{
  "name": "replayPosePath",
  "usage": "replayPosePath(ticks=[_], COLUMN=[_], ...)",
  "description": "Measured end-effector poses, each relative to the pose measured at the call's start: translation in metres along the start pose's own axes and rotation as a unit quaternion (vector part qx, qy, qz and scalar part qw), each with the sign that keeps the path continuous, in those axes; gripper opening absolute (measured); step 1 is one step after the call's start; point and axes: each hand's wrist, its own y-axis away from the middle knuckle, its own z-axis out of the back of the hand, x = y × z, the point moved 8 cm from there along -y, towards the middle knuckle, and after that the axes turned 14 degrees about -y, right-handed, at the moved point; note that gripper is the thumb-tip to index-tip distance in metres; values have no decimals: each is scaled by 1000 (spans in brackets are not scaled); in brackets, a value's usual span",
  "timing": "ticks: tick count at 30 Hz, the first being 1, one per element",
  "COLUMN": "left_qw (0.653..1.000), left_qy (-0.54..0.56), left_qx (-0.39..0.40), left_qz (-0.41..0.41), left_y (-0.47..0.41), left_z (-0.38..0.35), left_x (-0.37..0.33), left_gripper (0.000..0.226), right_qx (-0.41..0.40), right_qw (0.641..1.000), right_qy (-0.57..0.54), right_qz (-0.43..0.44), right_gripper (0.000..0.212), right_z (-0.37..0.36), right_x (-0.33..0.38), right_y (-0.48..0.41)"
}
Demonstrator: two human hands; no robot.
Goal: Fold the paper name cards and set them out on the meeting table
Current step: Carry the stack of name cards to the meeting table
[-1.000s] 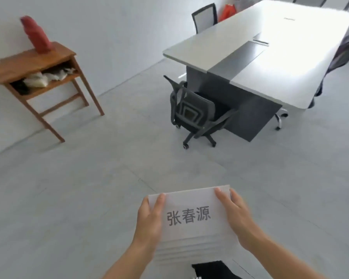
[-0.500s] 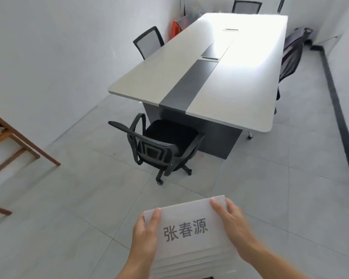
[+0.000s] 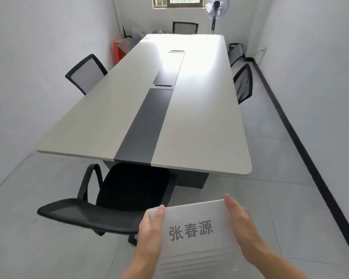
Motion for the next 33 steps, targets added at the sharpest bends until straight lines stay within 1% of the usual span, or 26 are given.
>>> replayPosePath(ticks=[4, 6, 10, 13, 15, 20, 22, 26, 29, 30, 33], left_qw=[998, 996, 995, 996, 996, 998, 999, 998, 995, 994, 991], left_qy=[-29, -37, -40, -29, -29, -45, -43, -56, -86, -93, -112], left_qx=[52, 74, 87, 88, 81, 39, 33, 32, 46, 49, 67], left_qz=[-30, -31, -15, -5, -1, -9, -6, 15, 7, 4, -5], left_y=[-67, -99, -160, -209, -241, -319, -348, -393, -427, -439, -475], left_z=[-19, -33, -64, -93, -111, -146, -159, -177, -185, -187, -191], left_x=[-55, -72, -96, -119, -139, -195, -210, -228, -240, -242, -246], left_gripper=[34, 39, 52, 43, 38, 36, 37, 49, 47, 45, 36], right_qx=[-49, -70, -74, -58, -54, -25, -25, -36, -39, -39, -37], right_qw=[999, 997, 995, 995, 996, 997, 998, 998, 998, 999, 999], right_qy=[-17, -29, -62, -70, -63, -63, -50, -41, -33, -31, -21], right_qz=[-9, -20, -26, -30, -37, -36, -35, -36, -23, -19, -11], right_gripper=[56, 59, 50, 51, 56, 68, 61, 45, 34, 33, 42], right_z=[2, 7, 13, 18, 22, 23, 22, 15, 9, 7, 1], right_x=[27, 34, 54, 74, 90, 139, 154, 176, 185, 186, 183], right_y=[-52, -78, -136, -195, -237, -340, -378, -431, -463, -473, -499])
